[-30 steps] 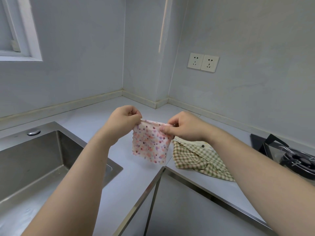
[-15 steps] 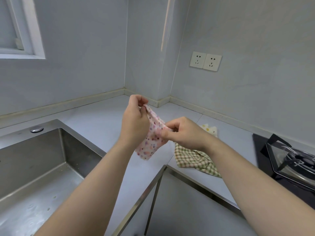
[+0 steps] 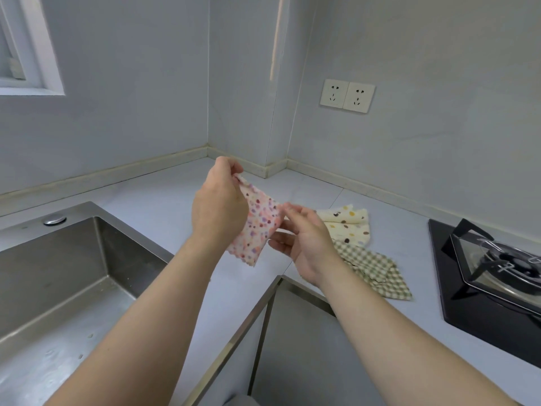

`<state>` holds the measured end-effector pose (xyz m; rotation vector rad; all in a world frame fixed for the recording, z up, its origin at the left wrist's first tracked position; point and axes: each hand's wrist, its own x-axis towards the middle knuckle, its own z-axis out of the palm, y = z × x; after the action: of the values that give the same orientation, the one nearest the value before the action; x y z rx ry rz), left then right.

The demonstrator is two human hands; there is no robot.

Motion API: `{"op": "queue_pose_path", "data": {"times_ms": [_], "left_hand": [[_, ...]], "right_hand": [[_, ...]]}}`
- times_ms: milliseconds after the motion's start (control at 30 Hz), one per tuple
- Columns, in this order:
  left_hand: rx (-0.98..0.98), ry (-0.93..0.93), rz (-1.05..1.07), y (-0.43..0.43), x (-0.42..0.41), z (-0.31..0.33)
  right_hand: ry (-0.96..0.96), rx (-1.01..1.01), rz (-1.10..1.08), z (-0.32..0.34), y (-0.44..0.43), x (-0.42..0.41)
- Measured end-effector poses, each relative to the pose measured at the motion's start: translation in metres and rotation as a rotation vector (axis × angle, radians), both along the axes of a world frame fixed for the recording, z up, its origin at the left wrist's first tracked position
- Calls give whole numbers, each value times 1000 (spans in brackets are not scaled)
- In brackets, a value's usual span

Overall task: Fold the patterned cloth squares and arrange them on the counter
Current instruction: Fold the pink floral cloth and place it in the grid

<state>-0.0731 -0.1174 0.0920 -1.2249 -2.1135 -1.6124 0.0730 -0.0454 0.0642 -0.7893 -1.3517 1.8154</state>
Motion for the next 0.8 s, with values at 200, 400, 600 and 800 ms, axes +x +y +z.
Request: {"op": "queue_pose_path", "data": {"times_ms": [200,400,600,800], "left_hand": [[-52,14,-30,3,15,-5],[-93,-410,-81,14,13,-17],[-259,-617,-123,26,11,-42],[-144,-346,10,24,29,-44]], "right_hand": [[-46,-112,-45,-9,-12,-18],[-365,304,-391,-15,-7,-29],[-472,576,-454,-12,-1,-18],[-509,564,-480,-16,3,-14]]}}
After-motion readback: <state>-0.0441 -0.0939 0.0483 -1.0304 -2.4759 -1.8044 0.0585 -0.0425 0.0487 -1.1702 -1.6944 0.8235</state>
